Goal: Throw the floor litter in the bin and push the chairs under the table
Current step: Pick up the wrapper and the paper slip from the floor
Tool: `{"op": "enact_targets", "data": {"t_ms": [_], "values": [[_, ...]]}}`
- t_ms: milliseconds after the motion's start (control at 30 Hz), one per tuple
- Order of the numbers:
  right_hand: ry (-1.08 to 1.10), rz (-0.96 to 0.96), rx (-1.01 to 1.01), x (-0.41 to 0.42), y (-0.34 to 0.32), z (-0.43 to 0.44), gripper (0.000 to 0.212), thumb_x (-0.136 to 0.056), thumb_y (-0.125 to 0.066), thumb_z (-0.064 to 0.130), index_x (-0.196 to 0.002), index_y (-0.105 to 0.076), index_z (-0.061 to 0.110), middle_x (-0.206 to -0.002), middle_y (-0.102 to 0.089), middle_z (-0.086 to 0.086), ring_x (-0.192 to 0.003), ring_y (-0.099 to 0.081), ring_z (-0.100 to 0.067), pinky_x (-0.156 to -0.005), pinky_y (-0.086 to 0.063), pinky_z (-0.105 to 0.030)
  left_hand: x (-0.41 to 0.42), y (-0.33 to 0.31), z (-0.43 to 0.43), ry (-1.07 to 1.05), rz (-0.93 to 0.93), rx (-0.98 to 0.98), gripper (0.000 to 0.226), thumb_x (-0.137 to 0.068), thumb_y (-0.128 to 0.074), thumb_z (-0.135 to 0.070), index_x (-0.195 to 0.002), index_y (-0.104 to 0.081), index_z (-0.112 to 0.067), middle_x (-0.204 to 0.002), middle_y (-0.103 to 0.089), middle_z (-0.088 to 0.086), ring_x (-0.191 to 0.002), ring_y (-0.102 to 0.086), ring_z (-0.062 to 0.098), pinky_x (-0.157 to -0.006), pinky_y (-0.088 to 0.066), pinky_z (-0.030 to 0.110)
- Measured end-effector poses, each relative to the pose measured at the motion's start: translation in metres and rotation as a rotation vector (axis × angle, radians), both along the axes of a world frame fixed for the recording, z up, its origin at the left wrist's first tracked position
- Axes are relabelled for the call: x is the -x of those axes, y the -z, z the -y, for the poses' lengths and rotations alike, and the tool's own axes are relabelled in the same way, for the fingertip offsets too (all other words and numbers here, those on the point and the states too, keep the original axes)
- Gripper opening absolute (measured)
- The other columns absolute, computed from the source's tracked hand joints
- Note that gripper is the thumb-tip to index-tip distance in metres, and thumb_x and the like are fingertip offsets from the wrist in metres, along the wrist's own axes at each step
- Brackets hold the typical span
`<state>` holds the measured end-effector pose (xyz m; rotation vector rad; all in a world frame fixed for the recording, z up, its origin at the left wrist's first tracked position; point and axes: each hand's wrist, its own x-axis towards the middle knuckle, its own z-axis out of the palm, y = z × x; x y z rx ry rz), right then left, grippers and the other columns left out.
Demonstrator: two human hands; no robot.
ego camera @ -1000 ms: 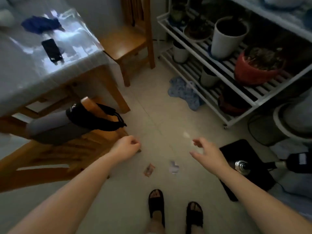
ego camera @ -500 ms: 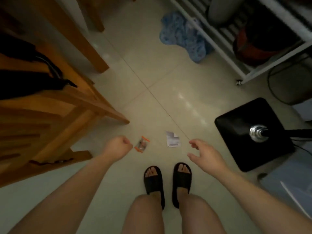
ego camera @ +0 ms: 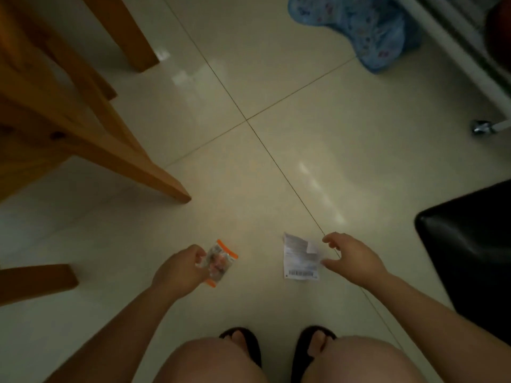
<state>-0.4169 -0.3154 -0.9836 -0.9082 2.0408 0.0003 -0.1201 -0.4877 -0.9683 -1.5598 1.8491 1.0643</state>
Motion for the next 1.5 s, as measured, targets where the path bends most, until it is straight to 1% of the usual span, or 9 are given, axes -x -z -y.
{"op": "enact_targets", "data": {"t_ms": [200, 400, 533, 733, 833, 1067, 1233, 1367, 1500], "values": [[-0.026, 0.046, -0.023, 0.004, 0.062, 0.014, 0.066, -0.067, -0.080, 0.044, -0.125, -0.053, 0.025, -0.115, -0.058, 0.004, -0.101, -0.057, -0.013, -0.085, -0.049, -0.034, -0.002, 0.077, 0.003, -0.084, 0.011, 0.078, 0.064, -0.072, -0.078, -0.035, -0.125, -0.053, -0.011, -0.124, -0.055, 0.013, -0.108, -0.057, 0.028, -0.089, -0.047, 0.036], [0.005, 0.003, 0.064, -0.005, 0.085, 0.018, 0.018, -0.080, -0.066, 0.019, -0.097, -0.063, 0.013, -0.093, -0.066, -0.007, -0.083, -0.063, -0.024, -0.072, -0.051, -0.037, -0.003, 0.101, -0.011, -0.056, 0.054, 0.221, 0.045, -0.075, -0.072, -0.041, -0.108, -0.058, -0.015, -0.111, -0.057, 0.011, -0.102, -0.058, 0.031, -0.082, -0.048, 0.038], [0.052, -0.032, 0.103, -0.010, 0.088, 0.017, 0.010, -0.084, -0.061, 0.014, -0.093, -0.064, 0.009, -0.089, -0.069, -0.010, -0.081, -0.064, -0.027, -0.071, -0.052, -0.039, -0.006, 0.105, -0.013, -0.028, 0.041, 0.210, 0.050, -0.070, -0.076, -0.047, -0.104, -0.059, -0.016, -0.108, -0.056, 0.009, -0.097, -0.060, 0.029, -0.081, -0.050, 0.037], [0.135, 0.055, 0.225, -0.013, 0.070, 0.024, 0.012, -0.086, -0.064, 0.013, -0.078, -0.060, 0.022, -0.080, -0.066, 0.003, -0.074, -0.061, -0.014, -0.061, -0.045, -0.028, 0.004, 0.102, 0.003, -0.139, -0.183, 0.144, 0.038, -0.062, -0.085, -0.040, -0.085, -0.063, -0.018, -0.089, -0.063, 0.010, -0.082, -0.063, 0.027, -0.061, -0.039, 0.028], [0.244, 0.156, 0.301, -0.015, 0.054, 0.036, 0.018, -0.085, -0.067, 0.012, -0.074, -0.061, 0.024, -0.076, -0.065, 0.006, -0.068, -0.059, -0.010, -0.058, -0.043, -0.022, 0.020, 0.085, 0.015, -0.267, -0.341, 0.095, 0.029, -0.066, -0.085, -0.022, -0.081, -0.060, -0.018, -0.085, -0.065, 0.005, -0.080, -0.062, 0.021, -0.065, -0.044, 0.027], [0.379, 0.199, 0.492, -0.007, -0.043, 0.072, 0.006, -0.086, -0.067, 0.011, -0.080, -0.065, 0.012, -0.068, -0.060, 0.006, -0.058, -0.051, -0.009, -0.052, -0.037, -0.015, 0.054, -0.032, 0.028, -0.481, -0.547, 0.014, 0.032, -0.076, -0.077, -0.003, -0.102, -0.059, -0.006, -0.079, -0.062, -0.002, -0.068, -0.058, 0.006, -0.048, -0.042, 0.003], [0.456, 0.211, 0.542, 0.002, -0.165, 0.087, 0.006, -0.085, -0.068, 0.011, -0.079, -0.066, 0.011, -0.067, -0.058, 0.005, -0.054, -0.046, -0.008, -0.054, -0.033, -0.024, 0.070, -0.167, 0.036, -0.532, -0.663, 0.038, 0.031, -0.076, -0.078, -0.006, -0.098, -0.057, -0.014, -0.088, -0.065, 0.002, -0.074, -0.061, 0.008, -0.057, -0.049, 0.008], [0.504, 0.209, 0.633, 0.012, -0.291, 0.099, 0.003, -0.085, -0.068, 0.009, -0.084, -0.068, 0.012, -0.069, -0.062, 0.005, -0.057, -0.051, -0.007, -0.055, -0.037, -0.023, 0.078, -0.285, 0.039, -0.564, -0.692, 0.093, 0.041, -0.069, -0.084, -0.011, -0.103, -0.060, -0.011, -0.098, -0.070, 0.011, -0.084, -0.067, 0.022, -0.076, -0.056, 0.034], [0.513, 0.197, 0.720, 0.025, -0.424, 0.106, 0.005, -0.084, -0.069, 0.010, -0.087, -0.069, 0.013, -0.075, -0.067, 0.003, -0.065, -0.057, -0.009, -0.061, -0.045, -0.019, 0.083, -0.407, 0.036, -0.539, -0.726, 0.119, 0.049, -0.064, -0.088, -0.017, -0.104, -0.062, -0.008, -0.096, -0.072, 0.011, -0.088, -0.070, 0.027, -0.080, -0.058, 0.044]]}}
